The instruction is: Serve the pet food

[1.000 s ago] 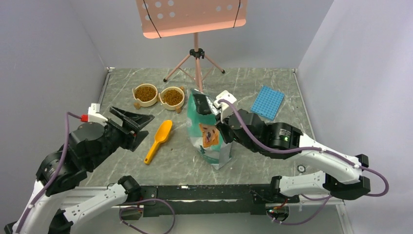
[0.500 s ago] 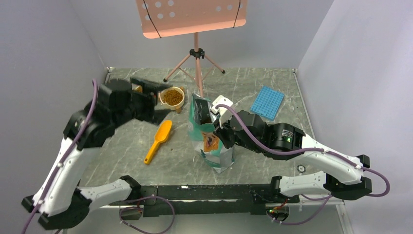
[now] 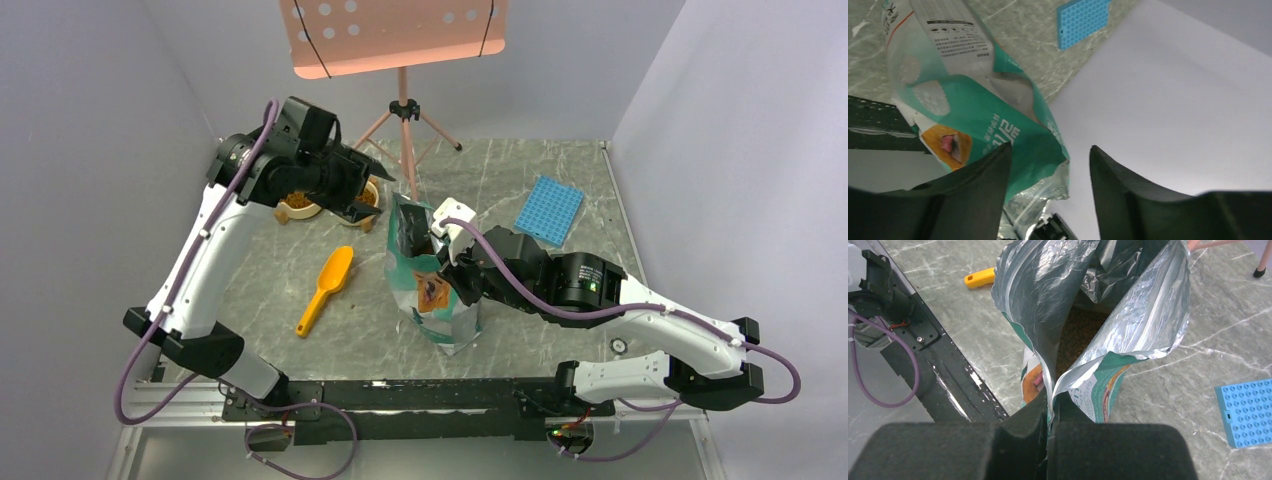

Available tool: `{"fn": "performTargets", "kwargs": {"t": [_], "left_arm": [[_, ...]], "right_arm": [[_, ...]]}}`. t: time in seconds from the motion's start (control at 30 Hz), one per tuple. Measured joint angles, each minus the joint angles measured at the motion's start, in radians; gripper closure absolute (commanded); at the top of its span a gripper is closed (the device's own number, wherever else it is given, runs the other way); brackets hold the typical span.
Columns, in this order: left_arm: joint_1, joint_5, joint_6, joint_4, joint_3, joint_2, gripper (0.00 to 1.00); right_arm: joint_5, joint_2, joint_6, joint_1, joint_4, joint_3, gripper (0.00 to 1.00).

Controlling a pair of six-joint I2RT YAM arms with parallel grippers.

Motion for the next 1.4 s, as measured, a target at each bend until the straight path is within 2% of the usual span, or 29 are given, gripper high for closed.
{"fn": "performTargets", "kwargs": {"t": [0.27, 0.47, 0.6, 0.63, 0.67, 0.7, 0.83, 1.0, 1.23, 1.27, 1.33, 1.37, 1.4], "left_arm": [[-0.051, 0.019, 0.039, -0.034, 0.0, 0.022, 0.48], [-0.097, 0.018, 0.039, -0.016, 0.0, 0.035, 0.64], [-0.106, 0.015, 0.042, 0.008, -0.012, 0.04, 0.78], [-0.107, 0.014, 0.043, 0.011, -0.016, 0.04, 0.86], [-0.107, 0.011, 0.043, 0.013, -0.019, 0.04, 0.98], [-0.107, 0.006, 0.041, 0.015, -0.021, 0.04, 1.0], [-0.092, -0.01, 0.039, 0.04, -0.065, 0.016, 1.0], [-0.011, 0.008, 0.033, 0.023, -0.154, -0.076, 1.0], [0.033, 0.156, -0.014, -0.004, -0.255, -0.183, 1.0], [0.036, 0.166, -0.027, 0.002, -0.267, -0.191, 1.0], [0.042, 0.172, -0.056, 0.014, -0.288, -0.206, 1.0], [0.045, 0.171, -0.072, 0.016, -0.299, -0.216, 1.0], [0.048, 0.169, -0.088, 0.016, -0.308, -0.224, 1.0]], "right_arm": [[0.0, 0.0, -0.006, 0.0, -0.005, 0.002, 1.0], [-0.001, 0.001, -0.018, 0.0, -0.024, 0.009, 1.0], [-0.001, 0.004, -0.024, 0.0, -0.026, 0.011, 1.0], [-0.001, 0.004, -0.025, 0.0, -0.026, 0.011, 1.0], [-0.001, 0.006, -0.025, 0.0, -0.026, 0.013, 1.0], [-0.001, 0.006, -0.026, 0.0, -0.027, 0.014, 1.0], [0.01, 0.008, -0.029, 0.0, -0.035, 0.018, 1.0], [0.051, -0.026, -0.032, 0.003, -0.068, 0.015, 1.0], [0.016, -0.09, -0.052, 0.006, -0.081, -0.013, 1.0], [0.012, -0.091, -0.052, 0.007, -0.083, -0.013, 0.88], [0.008, -0.081, -0.054, 0.008, -0.087, -0.004, 0.55], [0.009, -0.07, -0.056, 0.008, -0.091, 0.008, 0.44], [0.014, -0.055, -0.063, 0.008, -0.095, 0.03, 0.4]]}}
